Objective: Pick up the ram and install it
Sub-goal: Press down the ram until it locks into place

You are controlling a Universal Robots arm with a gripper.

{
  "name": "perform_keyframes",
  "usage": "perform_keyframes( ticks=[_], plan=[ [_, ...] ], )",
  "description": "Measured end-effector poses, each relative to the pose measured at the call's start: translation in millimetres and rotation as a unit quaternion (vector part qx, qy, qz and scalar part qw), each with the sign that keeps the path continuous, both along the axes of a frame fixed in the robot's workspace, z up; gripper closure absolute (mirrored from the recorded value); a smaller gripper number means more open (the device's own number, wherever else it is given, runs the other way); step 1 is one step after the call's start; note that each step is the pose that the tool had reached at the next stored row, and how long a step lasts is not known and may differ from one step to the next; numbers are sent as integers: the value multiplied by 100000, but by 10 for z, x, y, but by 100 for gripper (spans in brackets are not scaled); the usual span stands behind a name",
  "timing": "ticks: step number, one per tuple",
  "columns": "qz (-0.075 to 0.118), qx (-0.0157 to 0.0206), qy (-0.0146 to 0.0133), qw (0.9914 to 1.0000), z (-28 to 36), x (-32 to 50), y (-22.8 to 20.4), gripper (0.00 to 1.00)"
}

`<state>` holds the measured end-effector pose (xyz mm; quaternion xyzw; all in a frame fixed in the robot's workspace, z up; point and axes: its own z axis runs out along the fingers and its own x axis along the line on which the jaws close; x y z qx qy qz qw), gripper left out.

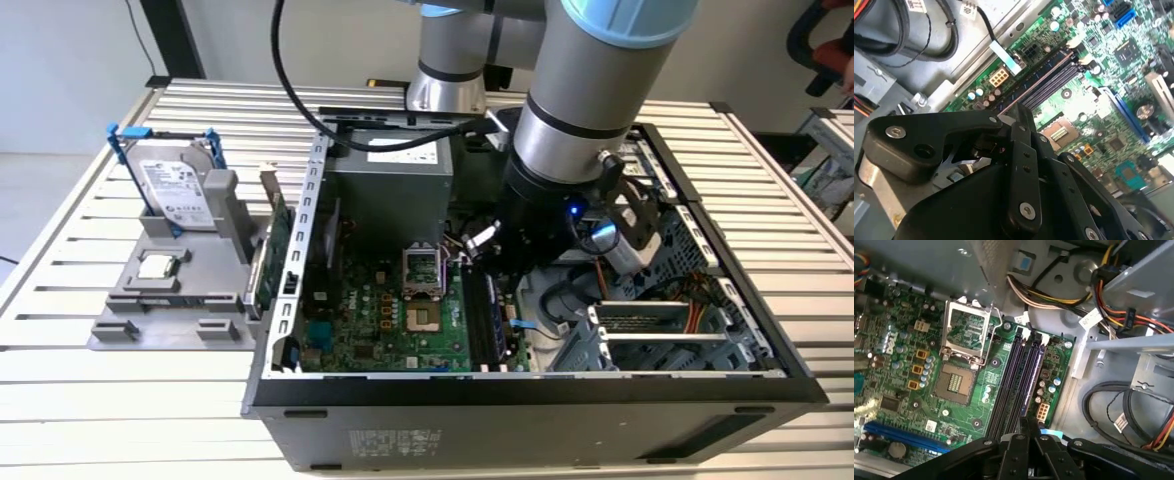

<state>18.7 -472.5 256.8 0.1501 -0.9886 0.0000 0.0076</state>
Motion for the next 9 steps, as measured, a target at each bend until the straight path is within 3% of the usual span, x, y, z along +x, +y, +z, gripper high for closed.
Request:
perform_keyframes(
  ticks=[5,9],
  plan=[
    [4338,2,-2,99906,0,1,0,100],
    [7914,2,-1,99686,0,0,0,100]
  ],
)
